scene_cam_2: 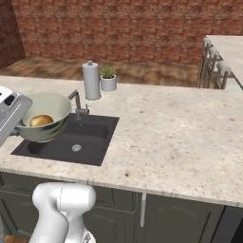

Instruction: Pick the potato from the cabinet and place it in the bowl. Then pick the bowl and place it in the sink. Then turn on the sink facuet.

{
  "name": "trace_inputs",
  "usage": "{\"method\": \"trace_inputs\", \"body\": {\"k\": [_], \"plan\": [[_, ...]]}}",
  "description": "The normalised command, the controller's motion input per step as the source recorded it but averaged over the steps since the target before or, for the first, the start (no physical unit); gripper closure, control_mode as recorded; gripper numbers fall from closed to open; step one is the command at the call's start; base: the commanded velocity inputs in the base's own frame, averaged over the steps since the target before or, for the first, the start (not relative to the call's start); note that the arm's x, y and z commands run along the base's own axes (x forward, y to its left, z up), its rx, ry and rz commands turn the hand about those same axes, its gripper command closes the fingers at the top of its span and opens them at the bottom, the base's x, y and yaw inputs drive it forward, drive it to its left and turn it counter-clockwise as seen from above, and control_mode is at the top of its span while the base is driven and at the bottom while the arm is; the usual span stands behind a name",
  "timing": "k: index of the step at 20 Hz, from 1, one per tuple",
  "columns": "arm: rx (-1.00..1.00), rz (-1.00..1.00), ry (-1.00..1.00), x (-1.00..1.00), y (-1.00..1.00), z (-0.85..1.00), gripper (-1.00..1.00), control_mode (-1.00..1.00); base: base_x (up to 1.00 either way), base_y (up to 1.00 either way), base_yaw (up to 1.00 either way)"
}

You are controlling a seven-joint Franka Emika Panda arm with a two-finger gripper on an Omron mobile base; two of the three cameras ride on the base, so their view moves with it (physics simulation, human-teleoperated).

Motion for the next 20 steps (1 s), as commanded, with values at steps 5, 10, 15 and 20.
{"method": "trace_inputs", "body": {"k": [5, 10, 15, 20], "plan": [[0.0, 0.0, 0.0, 0.0, 0.0, 0.0, 1.0, 1.0, 0.29, -0.17, 0.0], [0.0, 0.0, 0.0, 0.0, 0.0, 0.0, 1.0, 1.0, 0.41, -0.1, 0.0], [0.0, 0.0, 0.0, 0.0, 0.0, 0.0, 1.0, 1.0, 0.41, -0.02, 0.0], [0.0, 0.0, 0.0, 0.0, 0.0, 0.0, 1.0, 1.0, 0.37, 0.0, 0.0]]}}
